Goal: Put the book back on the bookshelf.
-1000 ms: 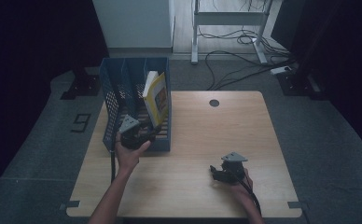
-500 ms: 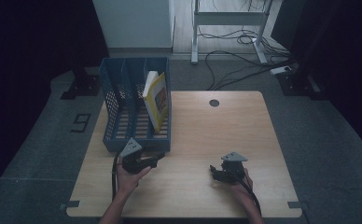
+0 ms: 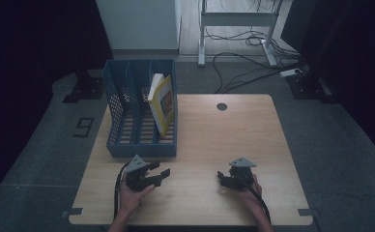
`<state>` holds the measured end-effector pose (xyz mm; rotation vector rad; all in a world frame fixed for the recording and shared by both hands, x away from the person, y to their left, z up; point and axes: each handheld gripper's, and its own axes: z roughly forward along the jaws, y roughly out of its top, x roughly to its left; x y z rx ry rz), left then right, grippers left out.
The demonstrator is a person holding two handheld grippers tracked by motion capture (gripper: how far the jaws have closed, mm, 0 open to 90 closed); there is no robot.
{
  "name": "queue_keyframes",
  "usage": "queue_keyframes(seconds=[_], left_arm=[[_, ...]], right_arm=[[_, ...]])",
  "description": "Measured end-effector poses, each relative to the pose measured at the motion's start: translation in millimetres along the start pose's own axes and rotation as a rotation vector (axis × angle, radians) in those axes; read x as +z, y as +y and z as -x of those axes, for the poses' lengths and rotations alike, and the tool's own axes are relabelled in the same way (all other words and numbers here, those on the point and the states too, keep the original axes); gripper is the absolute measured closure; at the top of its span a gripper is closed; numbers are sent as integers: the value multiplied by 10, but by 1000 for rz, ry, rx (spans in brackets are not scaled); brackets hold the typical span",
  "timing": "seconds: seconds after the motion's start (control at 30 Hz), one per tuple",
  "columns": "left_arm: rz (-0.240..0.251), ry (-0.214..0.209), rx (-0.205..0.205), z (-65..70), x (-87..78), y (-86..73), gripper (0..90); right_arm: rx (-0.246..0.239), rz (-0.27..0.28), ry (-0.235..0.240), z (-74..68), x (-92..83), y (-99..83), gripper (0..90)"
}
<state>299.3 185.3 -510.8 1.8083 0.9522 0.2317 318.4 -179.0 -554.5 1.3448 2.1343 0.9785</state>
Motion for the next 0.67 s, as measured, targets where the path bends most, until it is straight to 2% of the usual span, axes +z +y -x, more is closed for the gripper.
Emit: queue_keyframes(seconds=[0.23, 0.5, 0.67], left_arm=[[8, 1, -10, -15, -23, 17, 376], [-23, -3, -20, -37, 29, -25, 368], [-25, -4, -22, -35, 34, -25, 364]], right_arm=[[1, 0, 0, -1, 7, 6, 238], [1, 0, 0, 0, 7, 6, 238], [1, 0, 1, 0, 7, 6, 238]])
